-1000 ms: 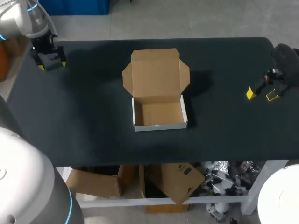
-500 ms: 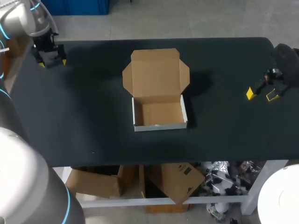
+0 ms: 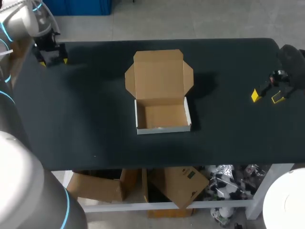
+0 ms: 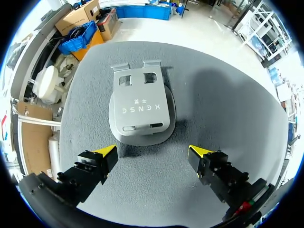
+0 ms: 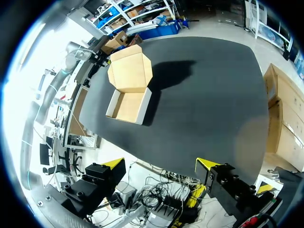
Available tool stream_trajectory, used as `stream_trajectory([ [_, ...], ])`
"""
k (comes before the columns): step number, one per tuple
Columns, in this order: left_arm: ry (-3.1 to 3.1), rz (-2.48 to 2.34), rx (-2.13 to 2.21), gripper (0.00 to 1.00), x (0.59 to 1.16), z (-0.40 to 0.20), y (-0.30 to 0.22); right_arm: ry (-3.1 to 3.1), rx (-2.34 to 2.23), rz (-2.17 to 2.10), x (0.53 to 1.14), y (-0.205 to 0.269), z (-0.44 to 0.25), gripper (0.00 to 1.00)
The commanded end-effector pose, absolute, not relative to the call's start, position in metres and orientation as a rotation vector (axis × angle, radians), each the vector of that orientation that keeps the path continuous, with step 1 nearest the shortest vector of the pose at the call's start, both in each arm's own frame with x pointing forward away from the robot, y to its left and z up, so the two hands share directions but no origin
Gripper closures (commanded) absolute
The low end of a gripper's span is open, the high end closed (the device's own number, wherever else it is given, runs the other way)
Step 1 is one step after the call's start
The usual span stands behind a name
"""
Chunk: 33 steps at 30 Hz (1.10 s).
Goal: Assemble the packaging by folding the flat box into shape, placing the metal phone stand inside, and closing the box properly
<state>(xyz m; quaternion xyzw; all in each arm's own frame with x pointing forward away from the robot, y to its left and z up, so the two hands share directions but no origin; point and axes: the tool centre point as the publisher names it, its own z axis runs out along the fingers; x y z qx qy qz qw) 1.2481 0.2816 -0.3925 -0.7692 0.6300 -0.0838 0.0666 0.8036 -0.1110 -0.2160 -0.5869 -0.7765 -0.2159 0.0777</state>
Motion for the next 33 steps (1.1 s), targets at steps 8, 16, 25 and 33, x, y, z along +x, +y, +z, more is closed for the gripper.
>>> stream_trajectory([
  [8, 1.966, -0.114, -2.421, 0.00, 1.272, -0.398, 0.287, -2.325, -1.757, -0.643, 0.803, -0.112, -0.214, 0.00],
  [16, 1.960, -0.119, -2.421, 0.00, 1.280, -0.395, 0.290, -2.325, -1.757, -0.643, 0.803, -0.112, -0.214, 0.00],
  [25, 1.953, -0.115, -2.426, 0.00, 1.286, -0.394, 0.292, -2.325, -1.757, -0.643, 0.803, -0.112, -0.214, 0.00],
  [33, 1.948, -0.109, -2.429, 0.00, 1.289, -0.395, 0.293, -2.325, -1.757, -0.643, 0.803, -0.112, -0.214, 0.00],
])
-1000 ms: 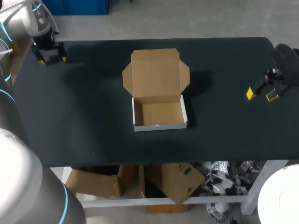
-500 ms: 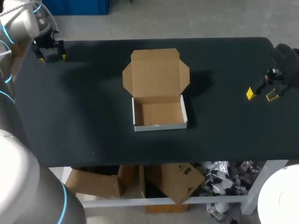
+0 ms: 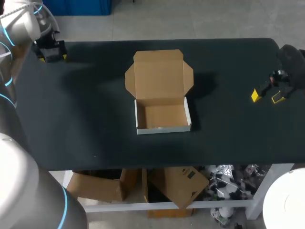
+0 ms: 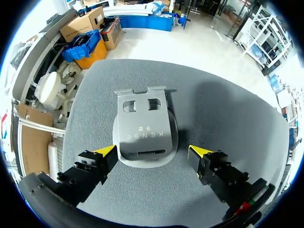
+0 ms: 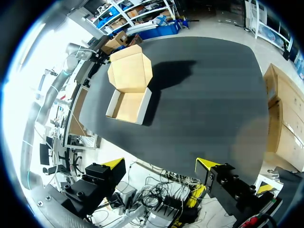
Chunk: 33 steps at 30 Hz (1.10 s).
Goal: Assemble the packaging by folding the flat box into shape, placing the metal phone stand inside, and closing the box properly
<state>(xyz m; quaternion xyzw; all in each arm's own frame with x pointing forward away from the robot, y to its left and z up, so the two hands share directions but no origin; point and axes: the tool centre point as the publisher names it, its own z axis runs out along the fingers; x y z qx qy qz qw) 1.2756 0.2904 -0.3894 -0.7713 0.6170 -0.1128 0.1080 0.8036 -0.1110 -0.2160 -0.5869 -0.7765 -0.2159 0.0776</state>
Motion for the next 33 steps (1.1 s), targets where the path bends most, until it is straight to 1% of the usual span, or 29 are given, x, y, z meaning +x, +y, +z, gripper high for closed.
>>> stream_trajectory([
  [1, 1.946, -0.108, -2.430, 0.00, 1.289, -0.395, 0.293, -2.325, -1.757, -0.643, 0.803, -0.112, -0.214, 0.00],
  [12, 1.929, -0.108, -2.433, 0.00, 1.294, -0.396, 0.295, -2.325, -1.757, -0.643, 0.803, -0.112, -0.214, 0.00],
  [14, 1.925, -0.109, -2.435, 0.07, 1.295, -0.396, 0.295, -2.325, -1.757, -0.643, 0.803, -0.112, -0.214, 0.00],
  [16, 1.920, -0.109, -2.436, 0.09, 1.296, -0.396, 0.296, -2.325, -1.757, -0.643, 0.803, -0.112, -0.214, 0.00],
  [22, 1.912, -0.108, -2.435, 0.11, 1.298, -0.396, 0.297, -2.325, -1.757, -0.643, 0.803, -0.112, -0.214, 0.00],
  [26, 1.909, -0.106, -2.437, 0.11, 1.299, -0.398, 0.298, -2.325, -1.757, -0.643, 0.803, -0.112, -0.214, 0.00],
  [33, 1.899, -0.102, -2.442, 0.16, 1.303, -0.399, 0.301, -2.325, -1.757, -0.643, 0.803, -0.112, -0.214, 0.00],
])
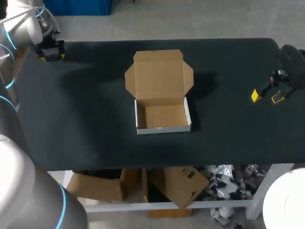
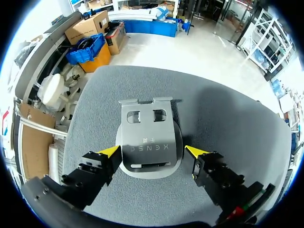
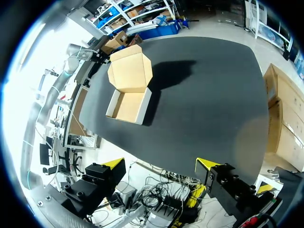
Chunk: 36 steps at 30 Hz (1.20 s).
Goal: Assemble the packaging by folding the flat box into shape, placing the metal phone stand inside, and closing the box properly
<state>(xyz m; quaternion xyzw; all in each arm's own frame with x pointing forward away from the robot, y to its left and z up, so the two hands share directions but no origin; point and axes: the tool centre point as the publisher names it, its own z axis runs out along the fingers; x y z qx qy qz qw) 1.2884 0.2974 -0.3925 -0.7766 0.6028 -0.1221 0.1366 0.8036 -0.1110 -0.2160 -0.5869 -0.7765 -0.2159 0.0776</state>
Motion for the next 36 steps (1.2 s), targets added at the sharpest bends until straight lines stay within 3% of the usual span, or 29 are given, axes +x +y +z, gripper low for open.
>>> stream_trajectory([
  [1, 1.898, -0.102, -2.442, 0.16, 1.304, -0.399, 0.301, -2.325, -1.757, -0.643, 0.803, -0.112, -0.214, 0.00],
  [9, 1.890, -0.095, -2.448, 0.29, 1.307, -0.401, 0.303, -2.325, -1.757, -0.643, 0.803, -0.112, -0.214, 0.00],
  [10, 1.889, -0.095, -2.449, 0.36, 1.308, -0.401, 0.303, -2.325, -1.757, -0.643, 0.803, -0.112, -0.214, 0.00],
  [12, 1.884, -0.093, -2.454, 0.68, 1.309, -0.401, 0.304, -2.325, -1.757, -0.643, 0.803, -0.112, -0.214, 0.00],
  [13, 1.882, -0.094, -2.455, 0.90, 1.309, -0.401, 0.304, -2.325, -1.757, -0.643, 0.803, -0.112, -0.214, 0.00],
  [14, 1.880, -0.095, -2.457, 1.00, 1.309, -0.401, 0.305, -2.325, -1.757, -0.643, 0.803, -0.112, -0.214, 0.00],
  [36, 1.898, -0.142, -2.420, 1.00, 1.292, -0.393, 0.307, -2.325, -1.757, -0.643, 0.803, -0.112, -0.214, 0.00],
])
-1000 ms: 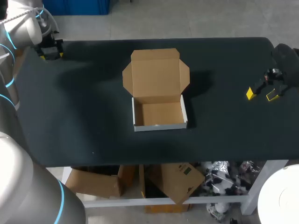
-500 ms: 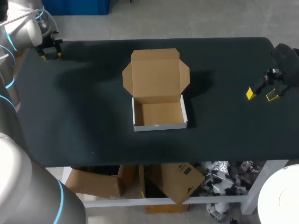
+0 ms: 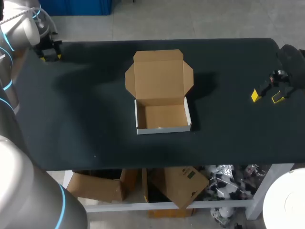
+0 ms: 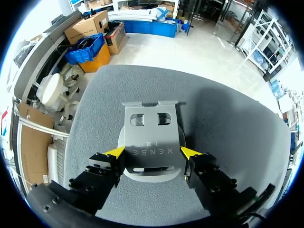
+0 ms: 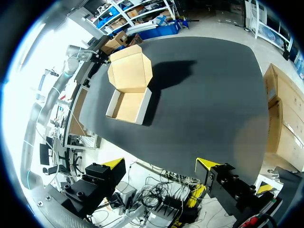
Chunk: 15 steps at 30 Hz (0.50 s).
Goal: Assemble the packaging by folding the flat box into shape, placing the metal phone stand inside, and closing the box properly
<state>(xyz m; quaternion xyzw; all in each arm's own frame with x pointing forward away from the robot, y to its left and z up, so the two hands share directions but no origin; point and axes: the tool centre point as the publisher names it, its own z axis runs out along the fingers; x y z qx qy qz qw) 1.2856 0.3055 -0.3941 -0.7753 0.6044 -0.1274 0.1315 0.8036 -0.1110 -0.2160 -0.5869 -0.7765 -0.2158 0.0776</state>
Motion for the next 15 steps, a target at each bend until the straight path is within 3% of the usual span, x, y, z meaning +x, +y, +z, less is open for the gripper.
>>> stream_trajectory([
  [1, 1.898, -0.138, -2.419, 1.00, 1.2926, -0.3936, 0.3062, -2.325, -1.757, -0.643, 0.8026, -0.1118, -0.2144, 0.00],
  [5, 1.898, -0.127, -2.417, 1.00, 1.2936, -0.3942, 0.3046, -2.325, -1.757, -0.643, 0.8026, -0.1118, -0.2144, 0.00],
  [7, 1.897, -0.124, -2.417, 0.77, 1.2943, -0.3943, 0.3043, -2.325, -1.757, -0.643, 0.8026, -0.1118, -0.2144, 0.00],
  [10, 1.896, -0.122, -2.418, 0.73, 1.2947, -0.3944, 0.3043, -2.325, -1.757, -0.643, 0.8026, -0.1118, -0.2144, 0.00],
  [12, 1.895, -0.119, -2.420, 0.56, 1.2957, -0.3945, 0.3047, -2.325, -1.757, -0.643, 0.8026, -0.1118, -0.2144, 0.00],
  [15, 1.892, -0.116, -2.423, 0.45, 1.2974, -0.3951, 0.3056, -2.325, -1.757, -0.643, 0.8026, -0.1118, -0.2144, 0.00],
])
